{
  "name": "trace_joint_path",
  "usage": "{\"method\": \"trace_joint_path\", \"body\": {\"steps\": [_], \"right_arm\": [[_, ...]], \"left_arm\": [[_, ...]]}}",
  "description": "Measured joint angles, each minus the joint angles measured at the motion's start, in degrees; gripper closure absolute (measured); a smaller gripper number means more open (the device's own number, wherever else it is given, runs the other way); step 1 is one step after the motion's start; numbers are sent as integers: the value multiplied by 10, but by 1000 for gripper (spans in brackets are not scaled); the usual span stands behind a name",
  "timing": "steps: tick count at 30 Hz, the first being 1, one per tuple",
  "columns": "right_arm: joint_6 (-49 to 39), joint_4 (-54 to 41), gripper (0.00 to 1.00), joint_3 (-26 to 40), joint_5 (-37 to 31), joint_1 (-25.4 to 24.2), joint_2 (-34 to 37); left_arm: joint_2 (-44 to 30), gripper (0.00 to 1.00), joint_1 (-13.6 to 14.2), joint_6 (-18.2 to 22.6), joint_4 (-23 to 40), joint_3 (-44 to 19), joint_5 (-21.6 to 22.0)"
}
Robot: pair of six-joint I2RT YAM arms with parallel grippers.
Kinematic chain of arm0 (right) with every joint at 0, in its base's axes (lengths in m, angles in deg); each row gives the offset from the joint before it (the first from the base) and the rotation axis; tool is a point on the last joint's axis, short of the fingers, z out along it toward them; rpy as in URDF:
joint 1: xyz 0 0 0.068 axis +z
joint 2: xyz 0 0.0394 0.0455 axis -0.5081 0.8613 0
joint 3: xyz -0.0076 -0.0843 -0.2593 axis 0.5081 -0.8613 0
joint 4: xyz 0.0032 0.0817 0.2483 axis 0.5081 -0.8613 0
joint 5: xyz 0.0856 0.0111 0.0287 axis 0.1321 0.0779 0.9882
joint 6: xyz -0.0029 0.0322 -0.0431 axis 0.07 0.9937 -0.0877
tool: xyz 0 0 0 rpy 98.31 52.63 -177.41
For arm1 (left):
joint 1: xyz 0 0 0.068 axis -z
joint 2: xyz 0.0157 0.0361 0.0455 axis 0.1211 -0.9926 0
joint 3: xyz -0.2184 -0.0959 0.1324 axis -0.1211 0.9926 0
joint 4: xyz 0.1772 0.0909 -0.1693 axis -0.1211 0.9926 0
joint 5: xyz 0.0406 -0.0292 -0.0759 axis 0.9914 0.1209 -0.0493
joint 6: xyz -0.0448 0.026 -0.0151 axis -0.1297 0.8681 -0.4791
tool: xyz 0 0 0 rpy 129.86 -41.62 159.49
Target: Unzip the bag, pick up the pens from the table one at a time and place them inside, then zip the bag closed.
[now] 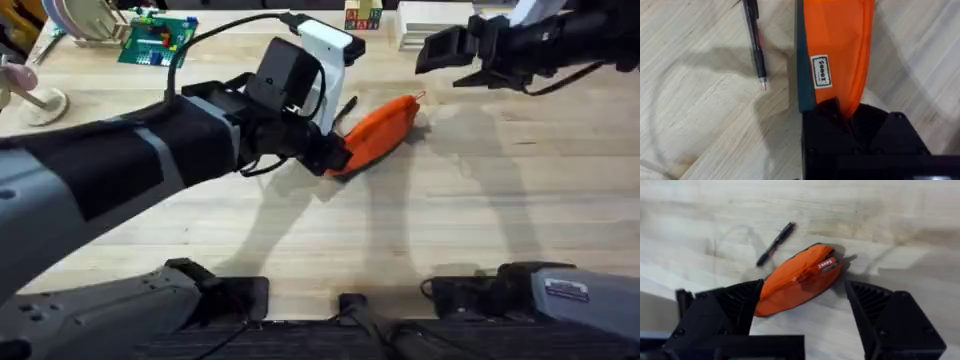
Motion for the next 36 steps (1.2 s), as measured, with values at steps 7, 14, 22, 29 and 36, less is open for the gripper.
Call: {"method": "trace_joint_path", "body": {"steps": [7,14,22,29,36], "right_arm": [[147,4,4,0,1,0,0],[314,4,4,0,4,0,0],[389,4,4,0,4,0,0],[284,4,4,0,4,0,0],[78,4,4,0,4,0,0]], "left_arm": [[0,958,0,0,0,0,0],[0,958,0,0,0,0,0],[0,958,0,0,0,0,0],[0,958,0,0,0,0,0],[0,958,0,0,0,0,0]]}}
